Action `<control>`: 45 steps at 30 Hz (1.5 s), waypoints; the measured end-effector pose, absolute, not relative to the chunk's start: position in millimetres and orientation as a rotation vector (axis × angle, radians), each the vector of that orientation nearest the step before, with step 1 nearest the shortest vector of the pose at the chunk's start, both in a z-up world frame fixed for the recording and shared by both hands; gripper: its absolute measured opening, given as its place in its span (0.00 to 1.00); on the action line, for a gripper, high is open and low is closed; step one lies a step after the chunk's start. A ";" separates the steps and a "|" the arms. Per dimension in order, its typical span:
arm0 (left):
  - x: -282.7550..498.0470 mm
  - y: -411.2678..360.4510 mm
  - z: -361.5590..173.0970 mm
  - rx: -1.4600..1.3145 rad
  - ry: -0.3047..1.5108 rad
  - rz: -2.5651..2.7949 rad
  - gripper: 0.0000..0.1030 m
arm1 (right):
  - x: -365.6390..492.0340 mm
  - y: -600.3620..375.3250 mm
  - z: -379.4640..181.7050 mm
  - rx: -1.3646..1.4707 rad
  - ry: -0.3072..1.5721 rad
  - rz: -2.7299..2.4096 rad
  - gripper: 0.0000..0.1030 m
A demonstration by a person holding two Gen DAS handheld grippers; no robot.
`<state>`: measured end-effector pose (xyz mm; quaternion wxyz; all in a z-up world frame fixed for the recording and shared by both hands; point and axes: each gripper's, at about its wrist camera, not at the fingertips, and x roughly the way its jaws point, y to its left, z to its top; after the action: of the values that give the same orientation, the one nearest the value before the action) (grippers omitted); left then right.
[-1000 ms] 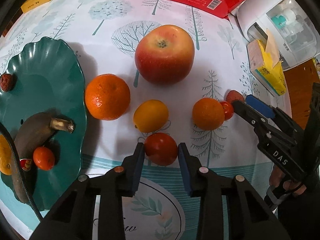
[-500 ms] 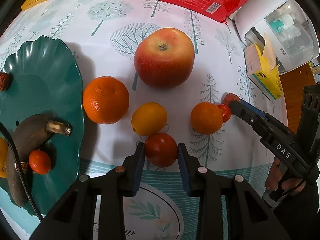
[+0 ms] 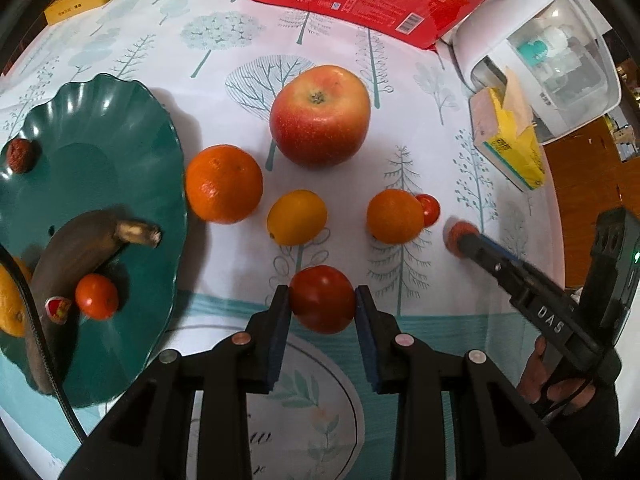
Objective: Organize fruits
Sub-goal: 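Carry the tomato with the left tool while the right tool carries the lychee toward the plate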
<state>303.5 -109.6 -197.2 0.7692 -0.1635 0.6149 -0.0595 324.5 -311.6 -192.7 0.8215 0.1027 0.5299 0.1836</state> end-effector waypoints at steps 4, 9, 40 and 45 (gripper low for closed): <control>289.4 -104.7 -185.7 -0.362 1.312 -0.130 0.29 | 300.5 -312.4 -187.0 0.236 1.125 0.372 0.29; 267.9 -94.1 -170.7 -0.374 1.286 -0.115 0.29 | 269.0 -310.1 -182.9 0.254 1.130 0.361 0.29; 152.3 60.5 -135.5 -0.424 1.225 -0.001 0.29 | 149.8 -158.9 -171.3 0.238 1.173 0.525 0.29; 148.7 94.5 -132.8 -0.403 1.225 0.010 0.29 | 150.1 -130.4 -168.7 0.244 1.164 0.531 0.29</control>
<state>148.7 94.5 -132.8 0.7992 -0.1878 0.5709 0.0046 150.1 -130.4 -168.7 0.7955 0.1135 0.5416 0.2471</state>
